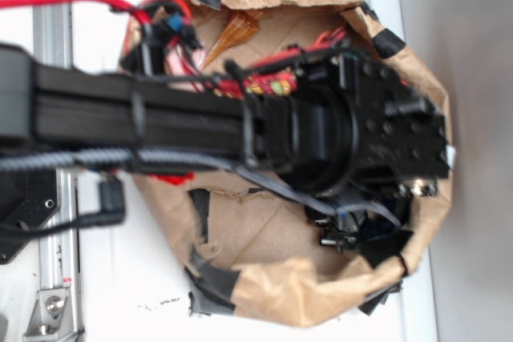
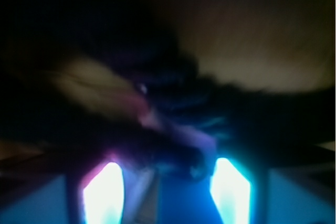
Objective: Grab the blue block.
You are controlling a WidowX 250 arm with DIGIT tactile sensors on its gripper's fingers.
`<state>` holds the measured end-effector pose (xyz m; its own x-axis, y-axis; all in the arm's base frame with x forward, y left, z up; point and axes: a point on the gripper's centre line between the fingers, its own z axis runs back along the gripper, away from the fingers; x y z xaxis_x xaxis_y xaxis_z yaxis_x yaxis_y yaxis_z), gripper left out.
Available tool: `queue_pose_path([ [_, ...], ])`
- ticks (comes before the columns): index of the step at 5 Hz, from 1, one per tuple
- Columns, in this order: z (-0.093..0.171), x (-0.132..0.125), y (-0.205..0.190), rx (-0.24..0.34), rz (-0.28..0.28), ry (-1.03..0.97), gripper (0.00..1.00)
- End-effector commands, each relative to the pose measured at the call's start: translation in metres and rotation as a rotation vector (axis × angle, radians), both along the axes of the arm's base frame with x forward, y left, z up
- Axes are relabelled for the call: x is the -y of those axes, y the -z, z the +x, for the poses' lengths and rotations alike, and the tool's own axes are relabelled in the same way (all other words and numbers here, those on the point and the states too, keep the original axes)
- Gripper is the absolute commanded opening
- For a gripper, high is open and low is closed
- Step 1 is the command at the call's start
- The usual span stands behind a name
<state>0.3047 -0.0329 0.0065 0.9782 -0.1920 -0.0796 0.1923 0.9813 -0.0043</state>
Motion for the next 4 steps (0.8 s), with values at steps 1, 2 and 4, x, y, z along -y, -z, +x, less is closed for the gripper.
queue_pose_path([
  [1, -0.037, 0.0, 0.006, -0.018, 0.046, 0.018, 0.0],
  [2, -0.03, -0.007, -0.041, 0.032, 0.03, -0.031, 0.0],
  [4, -0.037, -0.039, -0.129, 0.192, -0.017, -0.152, 0.0],
])
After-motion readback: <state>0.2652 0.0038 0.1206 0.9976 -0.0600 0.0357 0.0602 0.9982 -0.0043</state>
